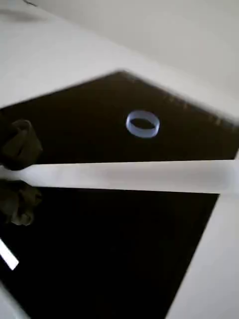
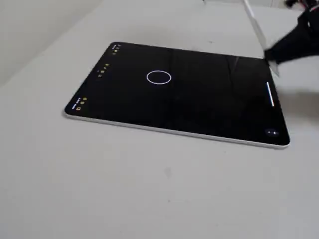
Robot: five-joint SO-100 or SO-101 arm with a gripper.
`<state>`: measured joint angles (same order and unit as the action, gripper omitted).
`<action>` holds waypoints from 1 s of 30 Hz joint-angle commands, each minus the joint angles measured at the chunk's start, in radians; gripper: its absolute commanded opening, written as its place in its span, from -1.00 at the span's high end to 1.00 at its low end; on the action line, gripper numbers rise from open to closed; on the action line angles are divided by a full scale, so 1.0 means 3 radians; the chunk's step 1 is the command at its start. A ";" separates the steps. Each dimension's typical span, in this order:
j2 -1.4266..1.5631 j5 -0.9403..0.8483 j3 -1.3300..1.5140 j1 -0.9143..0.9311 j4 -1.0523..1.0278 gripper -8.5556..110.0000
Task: Draw 2 dots in a circle representing the eyes of a stickman
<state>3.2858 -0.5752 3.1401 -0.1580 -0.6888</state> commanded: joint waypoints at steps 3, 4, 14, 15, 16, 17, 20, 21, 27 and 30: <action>-0.2506 -0.0440 -0.0077 -0.0302 0.3186 0.86; -0.2863 -0.0486 -0.0128 -0.0302 0.3554 0.86; -0.5282 -0.0716 -0.1534 -0.0261 0.5001 0.86; -0.5359 -0.0762 -0.1636 -0.0291 0.5001 0.86; -0.5451 -0.0818 -0.1739 -0.0312 0.5001 0.86; -0.5538 -0.0869 -0.1841 -0.0327 0.5031 0.86; -0.5798 -0.1058 -0.2122 -0.0343 0.5164 0.86; -0.5875 -0.1130 -0.2209 -0.0348 0.5185 0.86; -0.6504 -0.1687 -0.2638 -0.0378 0.5614 0.86; -0.6652 -0.1759 -0.2869 -0.0363 0.5619 0.86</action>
<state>1.3177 -1.0523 2.4068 -0.2546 0.9434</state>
